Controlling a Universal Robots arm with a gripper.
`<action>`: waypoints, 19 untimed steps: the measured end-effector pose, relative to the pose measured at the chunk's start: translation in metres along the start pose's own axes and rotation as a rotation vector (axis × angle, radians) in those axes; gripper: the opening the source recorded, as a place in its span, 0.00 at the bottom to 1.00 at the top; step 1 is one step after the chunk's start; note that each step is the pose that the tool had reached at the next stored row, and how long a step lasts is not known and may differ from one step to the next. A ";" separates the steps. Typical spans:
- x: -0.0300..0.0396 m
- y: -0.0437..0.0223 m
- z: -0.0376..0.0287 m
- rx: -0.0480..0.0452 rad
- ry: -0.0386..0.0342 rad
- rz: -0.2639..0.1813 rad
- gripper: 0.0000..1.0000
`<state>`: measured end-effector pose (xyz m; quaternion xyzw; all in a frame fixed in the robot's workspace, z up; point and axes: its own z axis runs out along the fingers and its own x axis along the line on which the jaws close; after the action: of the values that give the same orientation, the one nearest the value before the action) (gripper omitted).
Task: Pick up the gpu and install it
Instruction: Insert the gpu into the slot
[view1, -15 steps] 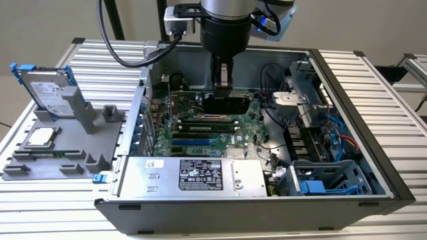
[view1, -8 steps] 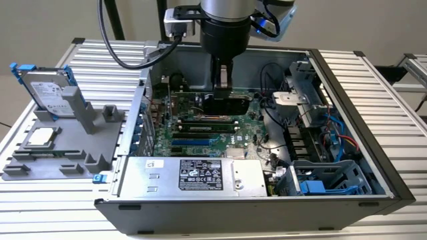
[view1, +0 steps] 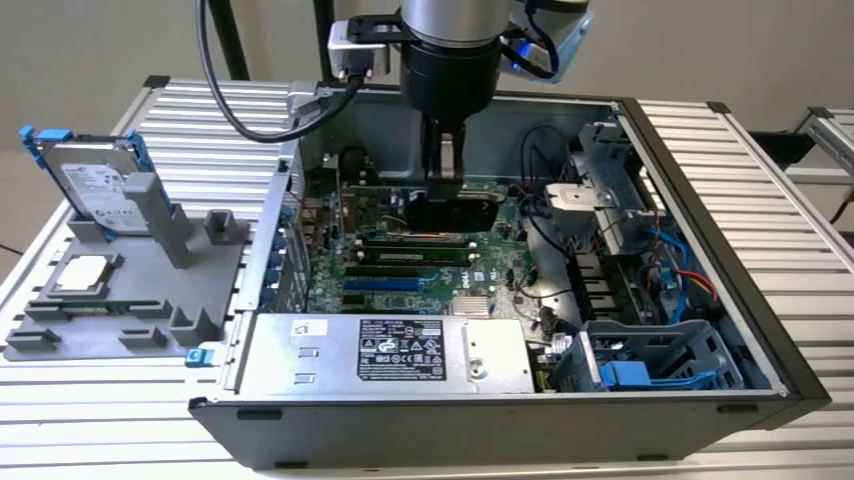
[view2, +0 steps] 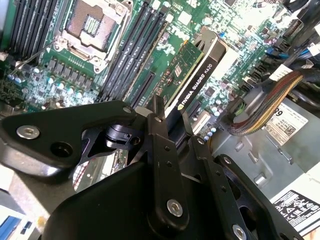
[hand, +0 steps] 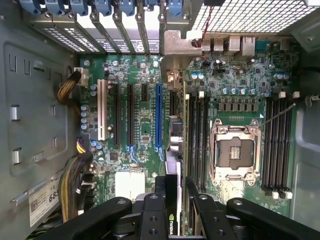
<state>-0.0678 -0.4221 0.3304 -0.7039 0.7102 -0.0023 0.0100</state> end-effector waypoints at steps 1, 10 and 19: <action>0.0000 0.0000 0.0004 0.0000 -0.0001 0.000 0.00; 0.0000 0.0001 0.0036 0.0000 0.0000 0.000 0.00; 0.0001 0.0001 0.0059 -0.0002 0.0003 0.000 0.00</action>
<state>-0.0678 -0.4221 0.3245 -0.7039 0.7102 -0.0024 0.0098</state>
